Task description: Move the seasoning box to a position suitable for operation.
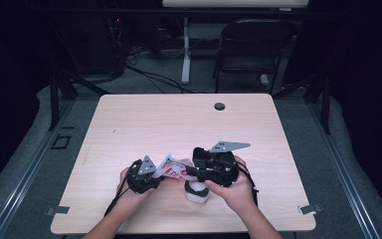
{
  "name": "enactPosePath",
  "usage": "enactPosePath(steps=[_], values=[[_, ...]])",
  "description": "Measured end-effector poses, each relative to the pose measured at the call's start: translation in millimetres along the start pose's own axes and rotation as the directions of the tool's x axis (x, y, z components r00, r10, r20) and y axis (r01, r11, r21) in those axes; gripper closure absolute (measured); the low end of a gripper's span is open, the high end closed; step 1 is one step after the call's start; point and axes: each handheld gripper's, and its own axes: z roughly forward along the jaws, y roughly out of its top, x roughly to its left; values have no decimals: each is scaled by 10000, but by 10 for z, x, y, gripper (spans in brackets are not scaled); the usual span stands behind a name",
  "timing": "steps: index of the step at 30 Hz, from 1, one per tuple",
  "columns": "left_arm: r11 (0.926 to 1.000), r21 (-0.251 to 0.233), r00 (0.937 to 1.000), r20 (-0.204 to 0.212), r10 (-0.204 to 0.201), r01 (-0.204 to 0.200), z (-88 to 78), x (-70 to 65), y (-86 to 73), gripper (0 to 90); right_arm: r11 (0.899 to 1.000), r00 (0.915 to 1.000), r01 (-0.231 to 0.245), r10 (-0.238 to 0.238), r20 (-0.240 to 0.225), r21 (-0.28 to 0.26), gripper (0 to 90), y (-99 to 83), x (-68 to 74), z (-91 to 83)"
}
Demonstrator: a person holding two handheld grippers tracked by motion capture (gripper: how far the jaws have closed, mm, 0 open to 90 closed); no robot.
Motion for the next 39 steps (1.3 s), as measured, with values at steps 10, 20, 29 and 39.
enactPosePath(steps=[10,20,29,39], values=[[9990,-90,9990,128,-428,429,-13,69,-19,709,9994,9997,-212,216,149,-265,571,29,-74,-107],[9962,-336,9968,9,-800,800,-84,169,-28,712,9991,9994,-277,283,182,-327,570,28,-84,-118],[9848,-754,9856,-517,-1609,1568,-252,378,-80,712,9990,9993,-335,341,178,-311,569,20,-92,-113],[9637,-1064,9539,-1518,-2589,2447,-406,646,-212,712,9991,9991,-341,347,236,-246,568,13,-111,-114]])
